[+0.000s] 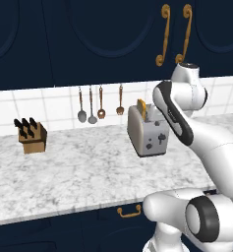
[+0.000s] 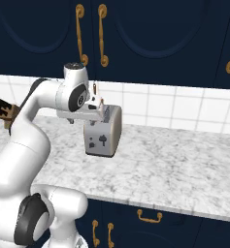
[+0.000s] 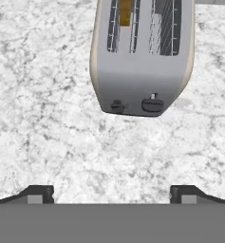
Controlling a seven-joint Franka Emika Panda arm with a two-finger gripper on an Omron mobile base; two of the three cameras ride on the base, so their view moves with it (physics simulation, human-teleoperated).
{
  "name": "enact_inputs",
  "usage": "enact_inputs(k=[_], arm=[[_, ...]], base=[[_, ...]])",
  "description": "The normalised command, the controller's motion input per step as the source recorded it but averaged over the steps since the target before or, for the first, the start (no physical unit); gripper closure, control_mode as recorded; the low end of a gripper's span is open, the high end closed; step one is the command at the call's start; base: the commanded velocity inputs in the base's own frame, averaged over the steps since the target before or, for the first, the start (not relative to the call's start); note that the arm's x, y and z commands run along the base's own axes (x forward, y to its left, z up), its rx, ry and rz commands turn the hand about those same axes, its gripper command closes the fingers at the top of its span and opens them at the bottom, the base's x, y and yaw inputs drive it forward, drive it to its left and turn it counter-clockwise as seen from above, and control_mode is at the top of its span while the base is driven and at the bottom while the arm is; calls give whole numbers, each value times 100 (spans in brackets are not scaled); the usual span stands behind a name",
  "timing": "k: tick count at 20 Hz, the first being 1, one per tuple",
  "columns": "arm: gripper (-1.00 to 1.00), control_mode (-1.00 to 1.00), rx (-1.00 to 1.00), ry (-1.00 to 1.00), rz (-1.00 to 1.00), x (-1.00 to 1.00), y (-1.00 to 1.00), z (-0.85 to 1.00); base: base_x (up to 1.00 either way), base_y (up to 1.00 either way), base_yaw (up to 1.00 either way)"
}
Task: Start the toaster. Once the lever pops up, take the bread to the plate on the dining counter.
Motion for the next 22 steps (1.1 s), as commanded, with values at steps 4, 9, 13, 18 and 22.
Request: enact_inputs(k=[4, 9, 13, 18, 22], arm=[[-100, -100, 1, -2, 0, 16, -22, -34], [-100, -100, 2, -2, 0, 20, -31, -17], [-100, -100, 2, -1, 0, 16, -17, -15], [100, -100, 1, 0, 0, 31, -6, -13], [100, -100, 0, 0, 0, 35, 0, -8]], base=[[0, 0, 0], [0, 0, 0], [0, 0, 0], [0, 0, 0], [0, 0, 0]])
